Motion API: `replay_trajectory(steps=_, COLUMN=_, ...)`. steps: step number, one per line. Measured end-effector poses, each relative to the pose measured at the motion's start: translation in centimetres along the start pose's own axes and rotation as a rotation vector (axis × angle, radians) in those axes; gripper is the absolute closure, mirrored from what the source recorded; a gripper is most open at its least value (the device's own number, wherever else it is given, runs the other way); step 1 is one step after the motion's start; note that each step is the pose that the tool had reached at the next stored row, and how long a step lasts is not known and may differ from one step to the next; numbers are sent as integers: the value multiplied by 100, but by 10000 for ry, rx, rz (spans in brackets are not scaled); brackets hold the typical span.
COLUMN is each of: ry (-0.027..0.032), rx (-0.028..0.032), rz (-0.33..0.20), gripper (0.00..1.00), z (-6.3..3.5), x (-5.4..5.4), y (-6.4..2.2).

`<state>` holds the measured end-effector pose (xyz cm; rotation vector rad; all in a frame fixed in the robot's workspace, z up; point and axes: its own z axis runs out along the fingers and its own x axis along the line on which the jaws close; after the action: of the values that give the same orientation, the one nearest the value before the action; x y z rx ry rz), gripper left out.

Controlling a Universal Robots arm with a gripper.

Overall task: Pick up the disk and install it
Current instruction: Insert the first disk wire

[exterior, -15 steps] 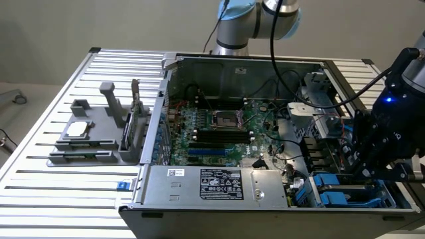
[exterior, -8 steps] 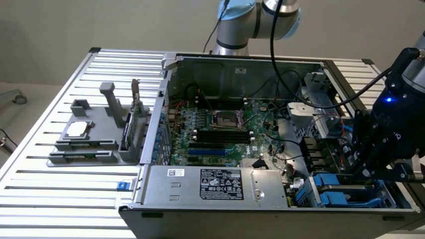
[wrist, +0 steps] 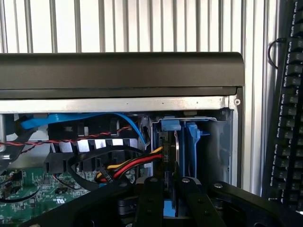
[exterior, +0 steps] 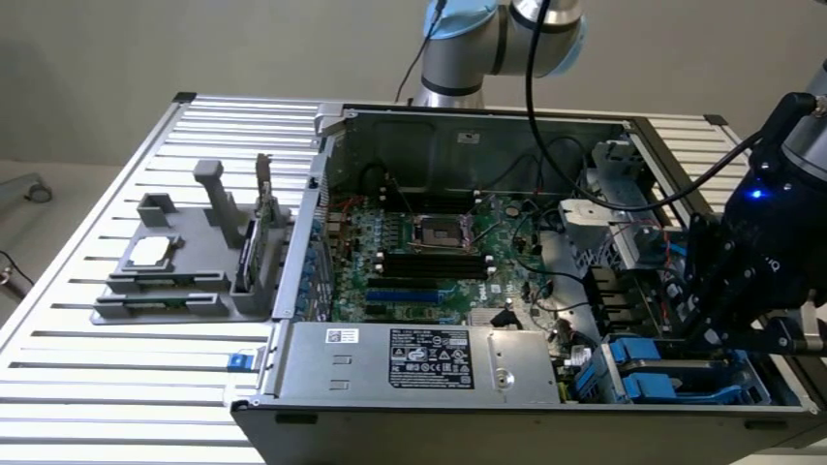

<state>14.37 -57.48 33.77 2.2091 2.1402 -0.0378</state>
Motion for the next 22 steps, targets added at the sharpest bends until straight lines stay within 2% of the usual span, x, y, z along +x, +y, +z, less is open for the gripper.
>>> replay_trajectory(steps=13, ry=-2, rx=26, rz=2, gripper=83, z=-9, x=17, y=-2)
replay_trajectory(steps=22, ry=-4, rx=84, rz=-2, gripper=83, z=-9, x=19, y=24)
